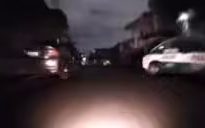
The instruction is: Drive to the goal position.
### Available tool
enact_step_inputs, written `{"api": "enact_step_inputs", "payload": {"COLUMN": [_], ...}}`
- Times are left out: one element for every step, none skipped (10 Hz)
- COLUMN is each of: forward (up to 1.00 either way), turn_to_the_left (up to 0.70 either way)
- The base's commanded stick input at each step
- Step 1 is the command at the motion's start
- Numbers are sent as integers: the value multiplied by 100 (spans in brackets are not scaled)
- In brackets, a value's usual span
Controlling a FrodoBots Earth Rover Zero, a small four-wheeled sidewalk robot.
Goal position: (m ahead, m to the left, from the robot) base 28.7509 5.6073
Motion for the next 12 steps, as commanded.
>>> {"api": "enact_step_inputs", "payload": {"forward": [100,100,100,100,100,100,100,100,100,100,100,100], "turn_to_the_left": [0,0,-12,-27,-17,0,0,0,-2,-27,-27,-20]}}
